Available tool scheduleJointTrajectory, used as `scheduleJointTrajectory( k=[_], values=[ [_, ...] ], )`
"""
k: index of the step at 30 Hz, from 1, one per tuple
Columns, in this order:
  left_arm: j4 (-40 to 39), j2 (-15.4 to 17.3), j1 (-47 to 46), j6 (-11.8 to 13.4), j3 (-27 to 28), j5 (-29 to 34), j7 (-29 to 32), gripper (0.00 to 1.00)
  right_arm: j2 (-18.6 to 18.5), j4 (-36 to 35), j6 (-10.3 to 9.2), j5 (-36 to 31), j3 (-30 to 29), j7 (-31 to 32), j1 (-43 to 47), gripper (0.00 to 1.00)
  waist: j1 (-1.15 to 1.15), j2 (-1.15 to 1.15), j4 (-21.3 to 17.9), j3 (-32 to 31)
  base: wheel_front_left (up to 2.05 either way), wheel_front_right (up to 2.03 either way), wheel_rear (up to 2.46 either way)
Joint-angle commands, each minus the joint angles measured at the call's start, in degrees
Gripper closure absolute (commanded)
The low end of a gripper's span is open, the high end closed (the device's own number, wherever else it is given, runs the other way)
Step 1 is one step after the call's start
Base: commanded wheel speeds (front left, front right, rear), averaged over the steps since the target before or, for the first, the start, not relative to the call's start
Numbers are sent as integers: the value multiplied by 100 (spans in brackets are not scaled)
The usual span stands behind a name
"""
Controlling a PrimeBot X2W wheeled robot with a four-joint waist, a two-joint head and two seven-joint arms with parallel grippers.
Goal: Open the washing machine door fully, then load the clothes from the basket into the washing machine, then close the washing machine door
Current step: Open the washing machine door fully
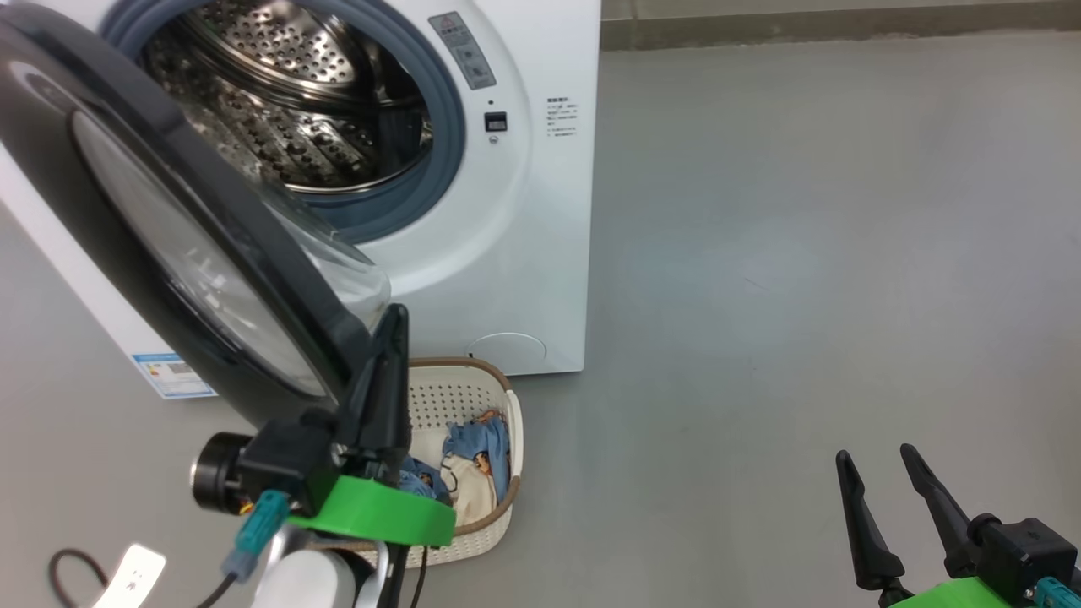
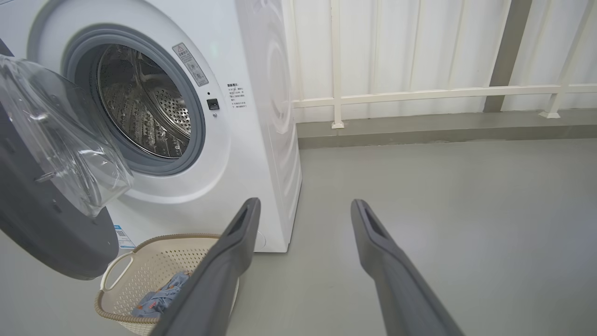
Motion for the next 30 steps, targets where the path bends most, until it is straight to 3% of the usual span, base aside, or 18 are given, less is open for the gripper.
scheduleJointTrajectory(
  k=[1,8,20,30],
  values=[
    [-51,54,-303,-17,145,-43,20,100,-53,-124,57,50,159,-56,-215,0,0,0,-56,35,0,0,0],
    [665,54,-508,-20,-42,-185,26,100,-53,-57,57,53,141,-114,-261,0,0,0,-215,109,0,0,0],
    [1812,91,-778,35,138,-449,67,100,-53,26,57,71,153,-167,-302,0,0,0,-375,131,0,0,0],
    [2167,144,-918,28,250,-519,9,100,-53,49,57,84,143,-184,-306,0,0,0,-366,160,0,0,0]
  ],
)
